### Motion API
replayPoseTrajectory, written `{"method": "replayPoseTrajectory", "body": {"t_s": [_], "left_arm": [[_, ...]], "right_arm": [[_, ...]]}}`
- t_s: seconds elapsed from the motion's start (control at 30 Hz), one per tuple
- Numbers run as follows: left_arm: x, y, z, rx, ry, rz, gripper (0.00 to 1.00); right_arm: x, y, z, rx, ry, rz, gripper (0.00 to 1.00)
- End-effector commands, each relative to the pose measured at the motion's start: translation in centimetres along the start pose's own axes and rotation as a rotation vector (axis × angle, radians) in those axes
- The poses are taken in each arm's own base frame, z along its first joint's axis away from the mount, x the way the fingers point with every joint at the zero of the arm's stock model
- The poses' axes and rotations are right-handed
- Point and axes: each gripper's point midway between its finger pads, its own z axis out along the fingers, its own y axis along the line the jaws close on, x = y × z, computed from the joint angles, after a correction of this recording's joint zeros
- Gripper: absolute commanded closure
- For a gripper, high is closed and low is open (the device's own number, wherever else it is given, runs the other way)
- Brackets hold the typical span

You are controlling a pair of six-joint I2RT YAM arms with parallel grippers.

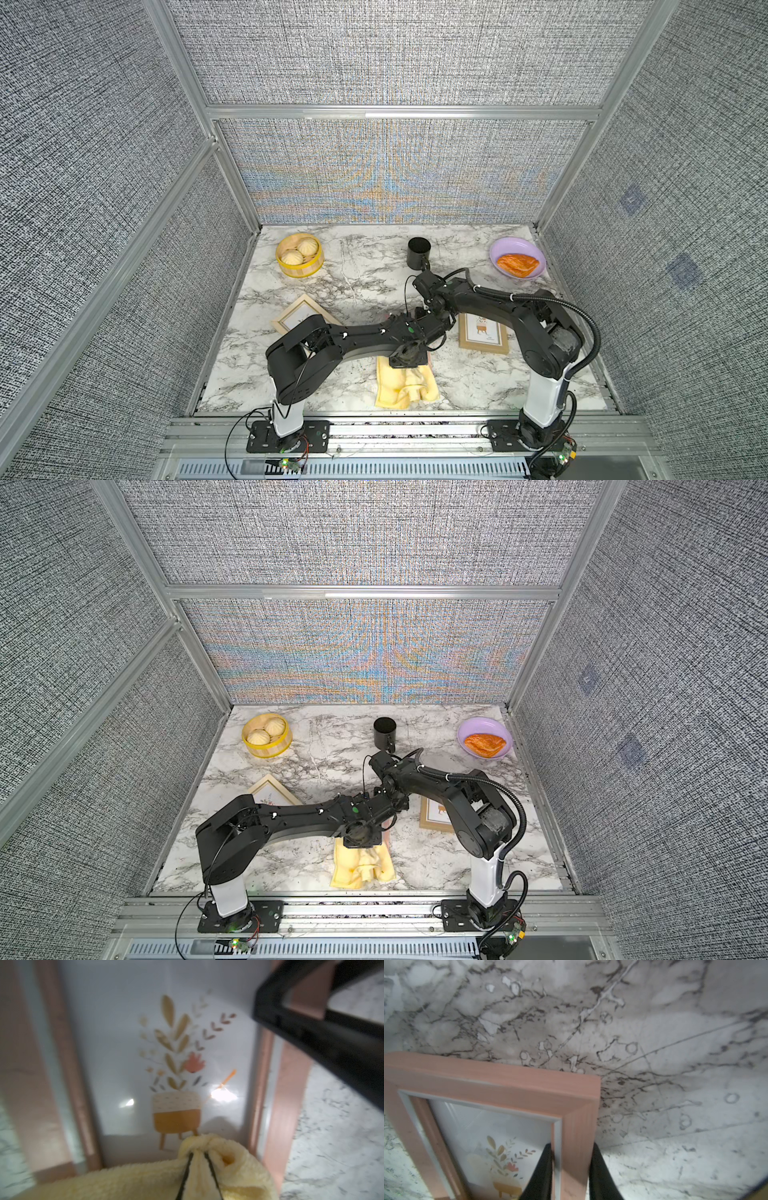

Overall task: Wipe the picture frame with a cloth
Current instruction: Wipe the dirt from the picture frame.

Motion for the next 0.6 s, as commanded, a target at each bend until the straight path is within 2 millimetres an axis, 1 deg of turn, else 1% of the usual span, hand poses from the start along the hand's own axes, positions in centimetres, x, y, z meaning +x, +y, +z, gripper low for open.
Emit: {"method": "replayPoseTrajectory", "body": {"t_s": [0.0, 0.1, 0.2, 0.37, 0.47, 0.57], "left_arm": [[2.4, -2.7, 0.8, 0.128, 0.114, -0.037, 1.0], [2.7, -1.7, 1.1, 0.099, 0.11, -0.04, 1.0], [2.8, 1.1, 1.0, 0.005, 0.101, -0.037, 1.0], [1.8, 7.1, -0.1, -0.141, 0.068, -0.056, 1.0], [0.9, 9.4, -1.0, -0.185, 0.045, -0.073, 1.0], [0.0, 10.6, -1.5, -0.208, 0.029, -0.089, 1.0]], "right_arm": [[2.4, -1.8, 1.5, 0.075, 0.093, -0.017, 0.88], [2.3, -1.8, 1.6, 0.075, 0.094, -0.018, 0.88], [2.4, -1.9, 1.7, 0.078, 0.097, -0.02, 0.88], [2.5, -2.1, 1.8, 0.084, 0.101, -0.025, 0.88], [2.7, -2.2, 1.8, 0.088, 0.104, -0.027, 0.88], [2.7, -2.3, 1.8, 0.092, 0.105, -0.031, 0.88]]}}
